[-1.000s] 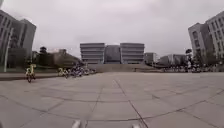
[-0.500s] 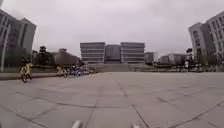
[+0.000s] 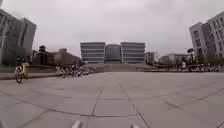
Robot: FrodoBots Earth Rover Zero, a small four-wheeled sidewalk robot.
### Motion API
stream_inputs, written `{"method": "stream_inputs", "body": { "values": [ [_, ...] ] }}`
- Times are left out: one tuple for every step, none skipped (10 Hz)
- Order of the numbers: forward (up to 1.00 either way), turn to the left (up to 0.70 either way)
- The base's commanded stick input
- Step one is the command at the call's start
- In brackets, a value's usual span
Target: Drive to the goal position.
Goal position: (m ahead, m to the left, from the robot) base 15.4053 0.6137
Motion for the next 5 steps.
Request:
{"method": "stream_inputs", "body": {
  "values": [
    [0.7,0.0],
    [0.7,0.0],
    [0.7,-0.05],
    [0.7,-0.27],
    [0.7,0.0]
  ]
}}
